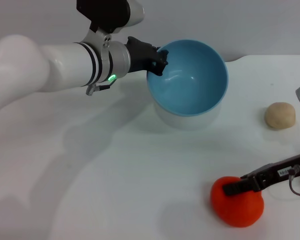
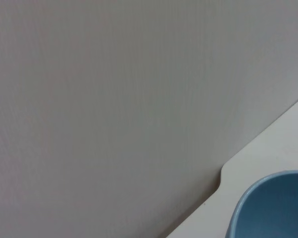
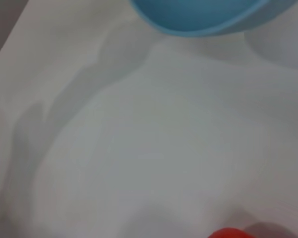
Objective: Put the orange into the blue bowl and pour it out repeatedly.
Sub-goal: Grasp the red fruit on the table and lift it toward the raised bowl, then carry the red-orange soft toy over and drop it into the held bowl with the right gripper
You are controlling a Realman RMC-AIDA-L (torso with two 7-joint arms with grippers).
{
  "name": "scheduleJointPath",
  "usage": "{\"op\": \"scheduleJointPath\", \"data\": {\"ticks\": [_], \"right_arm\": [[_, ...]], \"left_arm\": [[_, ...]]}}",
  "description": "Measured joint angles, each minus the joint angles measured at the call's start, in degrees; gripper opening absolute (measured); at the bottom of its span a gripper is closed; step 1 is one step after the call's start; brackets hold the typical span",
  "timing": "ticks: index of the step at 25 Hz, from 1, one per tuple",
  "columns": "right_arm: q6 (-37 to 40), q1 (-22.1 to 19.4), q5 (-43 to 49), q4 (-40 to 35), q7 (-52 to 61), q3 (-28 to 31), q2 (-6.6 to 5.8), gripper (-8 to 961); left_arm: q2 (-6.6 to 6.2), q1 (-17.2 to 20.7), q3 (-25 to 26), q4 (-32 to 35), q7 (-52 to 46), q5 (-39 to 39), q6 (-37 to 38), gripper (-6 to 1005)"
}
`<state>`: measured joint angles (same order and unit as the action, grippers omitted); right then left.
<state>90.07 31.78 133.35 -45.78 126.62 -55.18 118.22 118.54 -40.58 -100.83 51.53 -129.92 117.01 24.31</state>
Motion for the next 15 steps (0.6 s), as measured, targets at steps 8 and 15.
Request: {"op": "scheduleJointPath", "data": {"ticks": [8,15], "right_arm": [[2.4,-2.0,-5.4,-11.5,-0.1,2.3,0.03,174],[4.8,-1.9,-14.6,-25.7,0.1,9.3,-0.28,120]], "left_arm": [[0.01,0.0,-0.5,0.0,-0.2,0.8,0.1,-1],[0.2,-0.9,-2.7,-0.1,-1.0,0.8,1.1,-1]]}}
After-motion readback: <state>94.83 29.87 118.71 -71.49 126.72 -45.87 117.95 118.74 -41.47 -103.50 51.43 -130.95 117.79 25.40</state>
